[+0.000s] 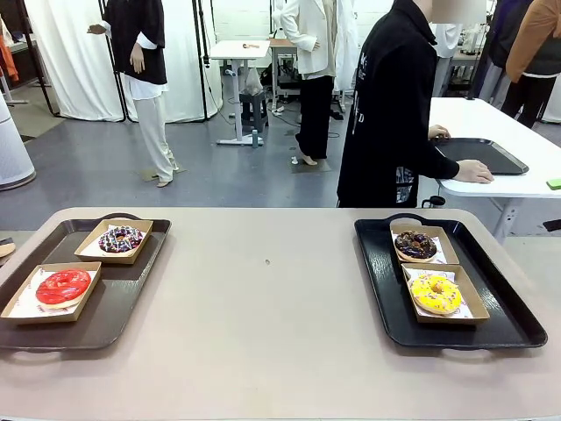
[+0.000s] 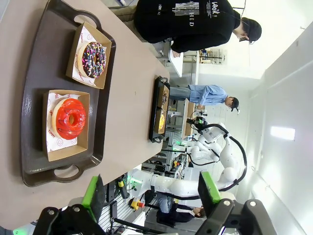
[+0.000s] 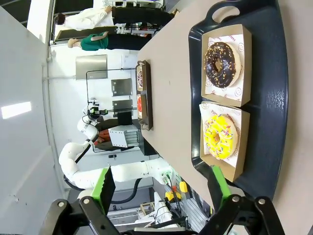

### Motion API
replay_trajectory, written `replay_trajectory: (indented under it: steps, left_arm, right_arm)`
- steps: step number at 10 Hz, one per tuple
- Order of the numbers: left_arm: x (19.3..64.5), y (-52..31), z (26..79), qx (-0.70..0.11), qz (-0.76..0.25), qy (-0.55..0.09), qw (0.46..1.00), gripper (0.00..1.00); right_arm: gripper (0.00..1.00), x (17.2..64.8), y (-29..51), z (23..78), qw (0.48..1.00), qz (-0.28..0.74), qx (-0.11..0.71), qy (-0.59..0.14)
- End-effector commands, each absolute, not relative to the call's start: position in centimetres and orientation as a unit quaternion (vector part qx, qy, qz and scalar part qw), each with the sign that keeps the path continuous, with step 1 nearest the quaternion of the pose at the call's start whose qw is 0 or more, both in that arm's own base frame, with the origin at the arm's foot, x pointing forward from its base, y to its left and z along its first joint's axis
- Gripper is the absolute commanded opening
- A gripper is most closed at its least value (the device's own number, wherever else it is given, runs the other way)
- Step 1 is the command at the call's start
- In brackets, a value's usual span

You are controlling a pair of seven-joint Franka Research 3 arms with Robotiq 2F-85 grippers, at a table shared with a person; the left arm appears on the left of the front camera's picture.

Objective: Individually package the donuts and arrange them on the tray.
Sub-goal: Place the picked Paper togo box on the Handle tray.

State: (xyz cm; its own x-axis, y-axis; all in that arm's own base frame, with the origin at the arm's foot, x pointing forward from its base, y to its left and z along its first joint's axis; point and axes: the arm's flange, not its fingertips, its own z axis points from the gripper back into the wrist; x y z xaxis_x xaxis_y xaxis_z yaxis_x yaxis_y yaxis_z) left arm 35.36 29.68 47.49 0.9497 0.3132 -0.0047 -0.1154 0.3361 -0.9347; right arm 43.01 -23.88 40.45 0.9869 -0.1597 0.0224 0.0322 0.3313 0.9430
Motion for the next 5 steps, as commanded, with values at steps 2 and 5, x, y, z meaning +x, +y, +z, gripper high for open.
replay_trajectory:
  steps: [2, 5]
  left_arm:
    - [35.23, 29.74, 47.68, -0.561, 0.131, -0.091, 0.812, 1.0]
    - [35.23, 29.74, 47.68, -0.561, 0.131, -0.091, 0.812, 1.0]
  right_arm:
    - [1.0, 43.08, -23.93, 40.64, 0.815, -0.066, 0.574, -0.05]
    - [1.0, 43.08, -23.93, 40.64, 0.815, -0.066, 0.574, -0.05]
